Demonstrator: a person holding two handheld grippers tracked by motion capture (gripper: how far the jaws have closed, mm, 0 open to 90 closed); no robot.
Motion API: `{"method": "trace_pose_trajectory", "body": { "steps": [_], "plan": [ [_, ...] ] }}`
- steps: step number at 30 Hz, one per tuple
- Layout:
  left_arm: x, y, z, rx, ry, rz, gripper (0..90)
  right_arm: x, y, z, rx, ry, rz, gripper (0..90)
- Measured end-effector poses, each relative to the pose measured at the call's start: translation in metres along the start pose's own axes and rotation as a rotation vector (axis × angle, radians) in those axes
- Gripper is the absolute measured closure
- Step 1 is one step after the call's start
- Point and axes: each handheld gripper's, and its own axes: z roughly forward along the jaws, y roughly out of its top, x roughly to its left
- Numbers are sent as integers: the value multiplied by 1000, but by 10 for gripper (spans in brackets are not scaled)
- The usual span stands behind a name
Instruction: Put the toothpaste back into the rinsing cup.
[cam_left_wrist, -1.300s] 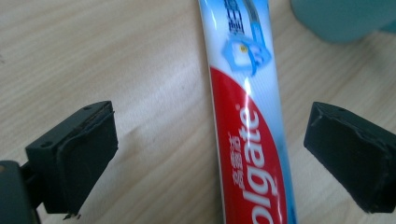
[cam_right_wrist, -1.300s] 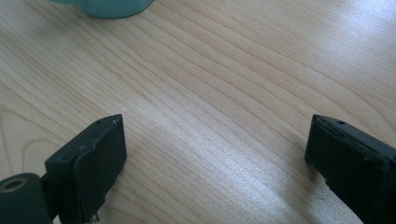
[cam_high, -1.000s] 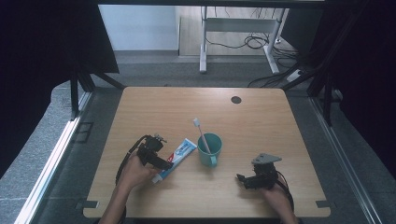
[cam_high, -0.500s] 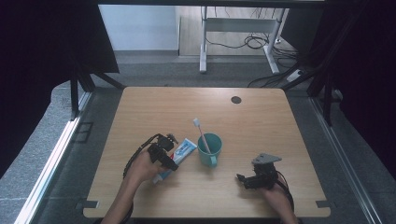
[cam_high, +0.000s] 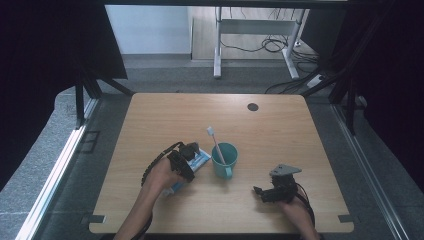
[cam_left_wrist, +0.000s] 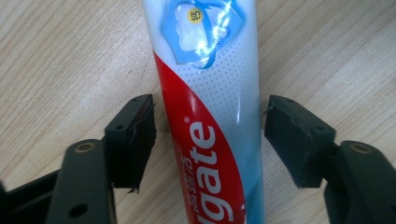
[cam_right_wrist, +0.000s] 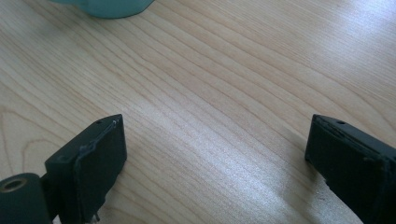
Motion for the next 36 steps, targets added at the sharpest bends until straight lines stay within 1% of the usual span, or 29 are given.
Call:
{"method": "trace_pose_trajectory", "body": {
  "steps": [1, 5, 6, 7, 10, 13, 16, 18, 20, 27, 32, 36],
  "plan": [
    [-1, 1, 1, 2, 2, -8, 362, 0, 0, 0, 0, 0, 0, 51],
    [-1, 5, 1, 15, 11, -16, 411, 0, 0, 0, 0, 1, 1, 52],
    [-2, 5, 1, 12, 10, -22, 433, 0, 0, 0, 0, 1, 1, 52],
    [-2, 6, 0, 22, 14, -24, 456, 0, 0, 0, 0, 1, 1, 51],
    [-2, 8, 0, 33, 14, -34, 478, 0, 0, 0, 0, 1, 1, 51],
    [-1, 8, -1, 38, 7, -40, 507, 0, 0, 0, 0, 1, 1, 51],
    [0, 7, -3, 37, -1, -41, 569, 0, 0, 0, 0, 1, 1, 51],
    [1, 6, -5, 27, -10, -40, 624, 0, 0, 0, 0, 1, 1, 51],
    [2, 5, -7, 23, -18, -40, 659, 0, 0, 0, 0, 1, 1, 52],
    [5, 2, -9, -6, -43, -39, 713, 0, 0, 0, 0, 1, 0, 52],
    [7, 2, -10, -23, -29, -25, 722, 0, 0, 0, 0, 1, 0, 52],
    [8, 0, -11, -26, -37, -27, 725, 0, 0, 0, -1, 1, 1, 52]
  ]
}}
